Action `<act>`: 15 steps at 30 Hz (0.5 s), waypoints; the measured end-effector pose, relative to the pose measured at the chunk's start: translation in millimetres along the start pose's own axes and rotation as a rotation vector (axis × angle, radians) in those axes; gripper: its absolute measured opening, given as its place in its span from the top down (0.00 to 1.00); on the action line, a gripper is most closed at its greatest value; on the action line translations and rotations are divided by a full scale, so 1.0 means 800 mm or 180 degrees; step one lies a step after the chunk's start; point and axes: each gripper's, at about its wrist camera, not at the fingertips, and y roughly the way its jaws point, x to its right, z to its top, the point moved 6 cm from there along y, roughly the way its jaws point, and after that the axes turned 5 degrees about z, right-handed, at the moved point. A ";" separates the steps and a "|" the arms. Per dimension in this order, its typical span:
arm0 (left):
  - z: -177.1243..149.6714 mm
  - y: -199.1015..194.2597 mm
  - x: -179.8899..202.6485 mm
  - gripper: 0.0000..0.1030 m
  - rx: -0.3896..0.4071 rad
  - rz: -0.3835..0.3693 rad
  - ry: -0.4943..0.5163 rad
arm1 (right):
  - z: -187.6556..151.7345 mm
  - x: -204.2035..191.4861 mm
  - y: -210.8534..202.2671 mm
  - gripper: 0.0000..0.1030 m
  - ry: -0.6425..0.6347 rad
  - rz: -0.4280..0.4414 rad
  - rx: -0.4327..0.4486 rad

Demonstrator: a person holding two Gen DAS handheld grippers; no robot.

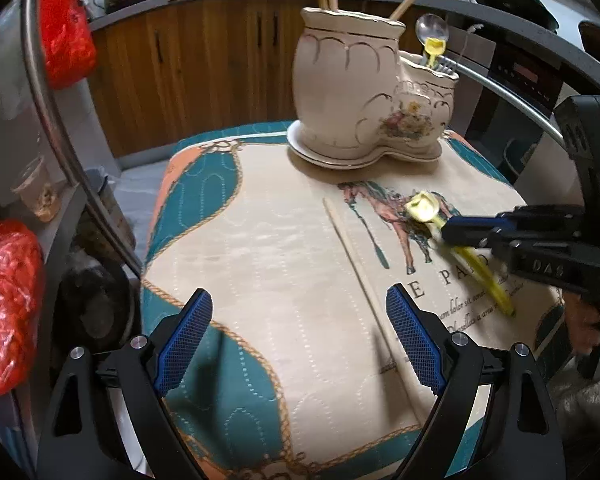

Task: Organize utensils
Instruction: 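Grasp the yellow plastic utensil with the right tool while the left grasps the last chopstick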

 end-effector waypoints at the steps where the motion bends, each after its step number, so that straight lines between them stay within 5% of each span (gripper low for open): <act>1: 0.000 0.001 0.002 0.14 -0.0016 0.0007 0.0017 | -0.002 0.009 -0.005 0.90 -0.0015 -0.0048 -0.0006; 6: -0.001 0.012 0.017 0.33 -0.0170 0.0006 0.0141 | -0.019 0.037 -0.020 0.90 -0.0117 -0.0139 -0.0160; 15: 0.007 0.031 0.048 0.51 -0.0495 -0.0263 0.0156 | -0.036 0.043 -0.020 0.88 -0.0389 -0.0118 -0.0507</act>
